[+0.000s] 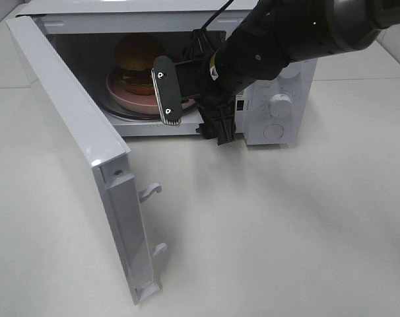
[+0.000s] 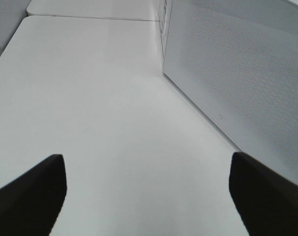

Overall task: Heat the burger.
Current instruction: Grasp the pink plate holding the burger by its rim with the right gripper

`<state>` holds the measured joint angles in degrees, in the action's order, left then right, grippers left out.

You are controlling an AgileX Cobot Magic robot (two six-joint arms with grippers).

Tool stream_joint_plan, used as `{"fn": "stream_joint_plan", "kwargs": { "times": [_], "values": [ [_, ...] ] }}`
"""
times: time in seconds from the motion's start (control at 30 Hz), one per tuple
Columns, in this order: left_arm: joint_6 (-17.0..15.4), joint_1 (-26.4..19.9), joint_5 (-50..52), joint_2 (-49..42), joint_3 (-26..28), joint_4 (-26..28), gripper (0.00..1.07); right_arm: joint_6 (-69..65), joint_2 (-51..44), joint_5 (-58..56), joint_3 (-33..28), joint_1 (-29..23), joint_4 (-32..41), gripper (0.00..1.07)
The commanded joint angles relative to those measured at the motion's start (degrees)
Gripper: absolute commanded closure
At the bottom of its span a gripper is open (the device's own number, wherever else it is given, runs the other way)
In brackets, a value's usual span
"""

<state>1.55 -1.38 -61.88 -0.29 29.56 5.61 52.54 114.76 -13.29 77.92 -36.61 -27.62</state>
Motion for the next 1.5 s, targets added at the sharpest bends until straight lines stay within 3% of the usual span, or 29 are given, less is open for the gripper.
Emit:
{"fn": "stream_joint_plan", "kwargs": {
  "times": [0.03,1.0,1.27,1.5],
  "values": [
    [-0.34,-0.11,0.69,-0.29,0.0,0.17,0.25,-0.29,2.52,0.52,3.15,-0.11,-0.34,0.19],
    [-0.34,-0.11,0.69,-0.29,0.0,-0.8,0.25,-1.78,18.79,0.4,20.8,0.0,1.49,0.25],
    [-0.34,-0.11,0.69,-0.29,0.0,-1.26,0.25,-1.83,21.26,0.06,23.95,0.0,3.09,0.33],
    [-0.34,-0.11,0.69,-0.29,0.0,-1.49,0.25,-1.55,22.92,-0.29,25.32,0.0,4.7,0.33]
  ]
}}
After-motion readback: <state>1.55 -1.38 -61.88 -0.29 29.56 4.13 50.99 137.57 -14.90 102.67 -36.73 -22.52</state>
